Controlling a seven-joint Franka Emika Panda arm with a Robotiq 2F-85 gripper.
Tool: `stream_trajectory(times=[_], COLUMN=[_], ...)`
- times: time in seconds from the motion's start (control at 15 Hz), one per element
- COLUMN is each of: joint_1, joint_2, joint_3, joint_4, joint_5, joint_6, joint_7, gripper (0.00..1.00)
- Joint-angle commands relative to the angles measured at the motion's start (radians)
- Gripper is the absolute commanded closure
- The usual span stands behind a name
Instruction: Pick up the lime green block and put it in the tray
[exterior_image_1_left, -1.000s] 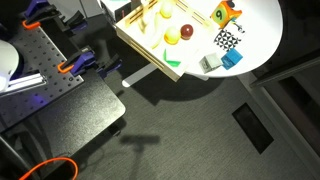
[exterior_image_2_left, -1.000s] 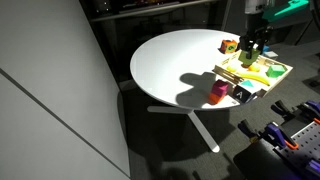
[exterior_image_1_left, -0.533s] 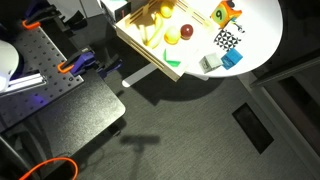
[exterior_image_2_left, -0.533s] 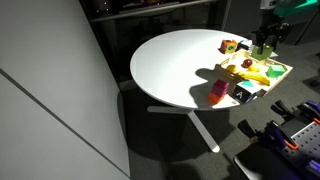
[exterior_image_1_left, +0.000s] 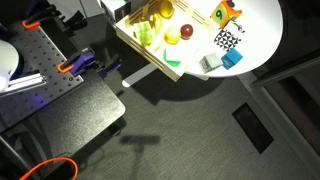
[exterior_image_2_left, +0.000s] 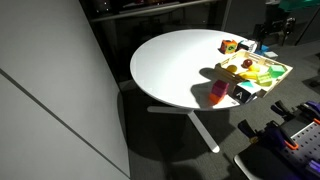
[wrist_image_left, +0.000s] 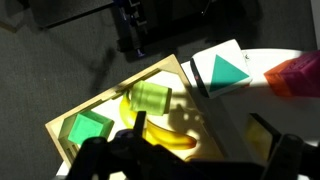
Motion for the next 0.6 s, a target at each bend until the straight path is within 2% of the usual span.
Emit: stream_trajectory(times=[0.0, 0.53], joint_1=[0.004, 0.019], joint_2=[-0.067, -0.176], joint_3=[0.012, 0.042], joint_4=[-0.012, -0.048], joint_5=[0.050, 0.032], joint_6=[-0.096, -0.101], joint_7=[-0.057, -0.062], gripper=[0.00, 0.00])
